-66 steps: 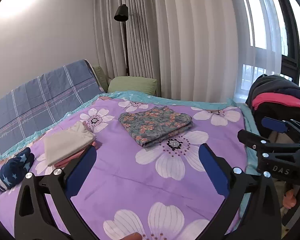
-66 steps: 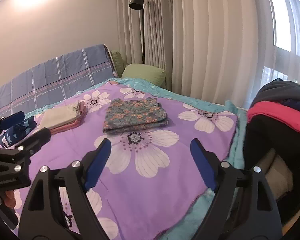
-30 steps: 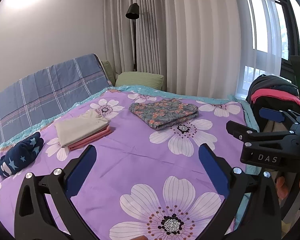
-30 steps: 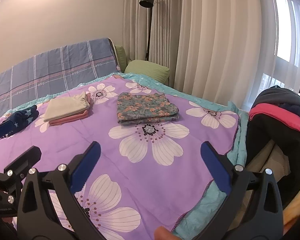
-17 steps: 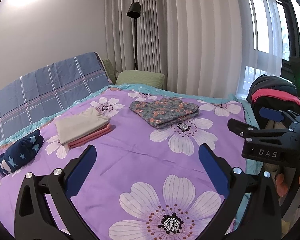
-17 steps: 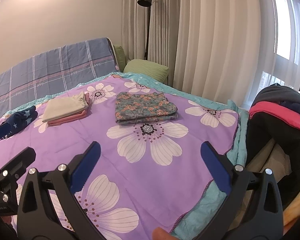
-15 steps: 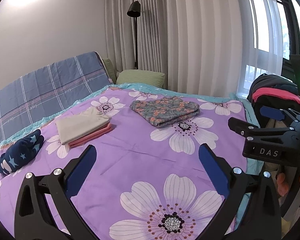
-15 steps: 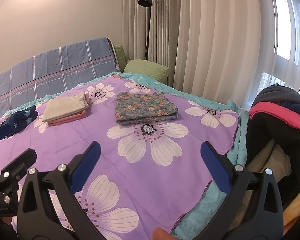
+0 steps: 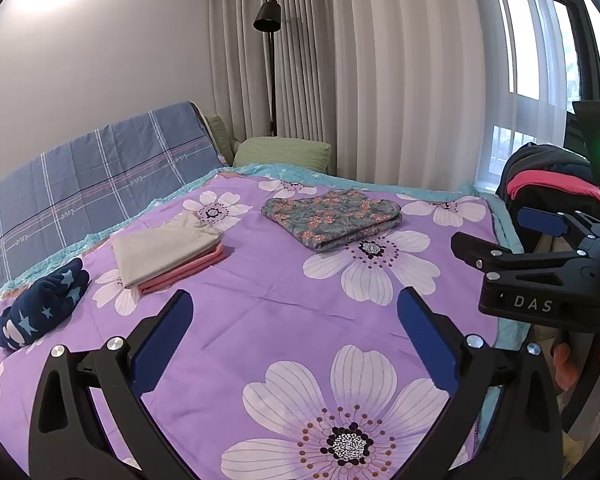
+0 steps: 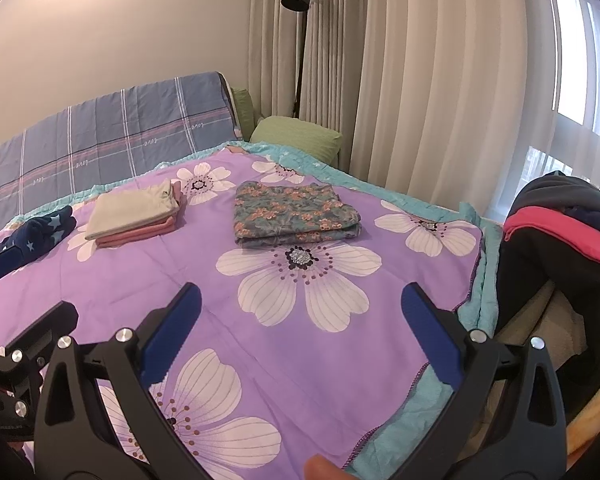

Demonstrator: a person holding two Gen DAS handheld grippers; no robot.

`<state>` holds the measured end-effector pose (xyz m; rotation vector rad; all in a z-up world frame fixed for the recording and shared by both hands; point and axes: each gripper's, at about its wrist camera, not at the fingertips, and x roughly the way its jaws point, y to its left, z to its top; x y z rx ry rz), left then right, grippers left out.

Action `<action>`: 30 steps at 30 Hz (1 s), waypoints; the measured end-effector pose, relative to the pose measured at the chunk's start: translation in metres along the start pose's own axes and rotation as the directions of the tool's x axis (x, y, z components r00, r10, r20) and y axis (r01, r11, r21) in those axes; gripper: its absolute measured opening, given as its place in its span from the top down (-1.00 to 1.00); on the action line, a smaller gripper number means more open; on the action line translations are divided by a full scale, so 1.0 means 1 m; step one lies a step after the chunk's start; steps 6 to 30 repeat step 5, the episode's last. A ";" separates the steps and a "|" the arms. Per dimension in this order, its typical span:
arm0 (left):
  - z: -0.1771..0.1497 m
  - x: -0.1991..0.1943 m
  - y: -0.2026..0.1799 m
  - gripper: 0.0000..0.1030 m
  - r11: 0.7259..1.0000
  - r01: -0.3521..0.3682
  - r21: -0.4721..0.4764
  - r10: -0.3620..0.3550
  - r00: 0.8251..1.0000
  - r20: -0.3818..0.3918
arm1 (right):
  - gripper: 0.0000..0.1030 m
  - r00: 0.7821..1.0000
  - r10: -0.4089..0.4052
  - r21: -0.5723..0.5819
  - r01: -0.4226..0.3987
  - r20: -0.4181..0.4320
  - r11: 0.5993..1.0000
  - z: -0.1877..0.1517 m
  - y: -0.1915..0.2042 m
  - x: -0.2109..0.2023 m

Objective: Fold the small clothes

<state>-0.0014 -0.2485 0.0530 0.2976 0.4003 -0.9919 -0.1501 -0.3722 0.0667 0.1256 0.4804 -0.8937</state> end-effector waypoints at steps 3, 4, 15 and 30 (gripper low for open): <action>0.000 0.001 0.001 -0.97 1.000 -0.006 0.001 0.006 1.000 -0.001 | -0.96 1.000 0.003 -0.002 -0.003 -0.001 1.000 0.000 0.002 0.001; 0.000 0.001 0.000 -0.97 1.000 -0.008 0.002 0.008 1.000 -0.002 | -0.96 1.000 0.004 -0.004 -0.004 -0.003 1.000 0.000 0.002 0.002; 0.000 0.001 0.001 -0.97 1.000 -0.010 0.002 0.010 1.000 -0.002 | -0.96 1.000 0.005 -0.006 -0.005 -0.004 1.000 0.000 0.003 0.002; 0.000 0.001 0.001 -0.97 1.000 -0.010 0.002 0.010 1.000 -0.002 | -0.96 1.000 0.005 -0.006 -0.005 -0.004 1.000 0.000 0.003 0.002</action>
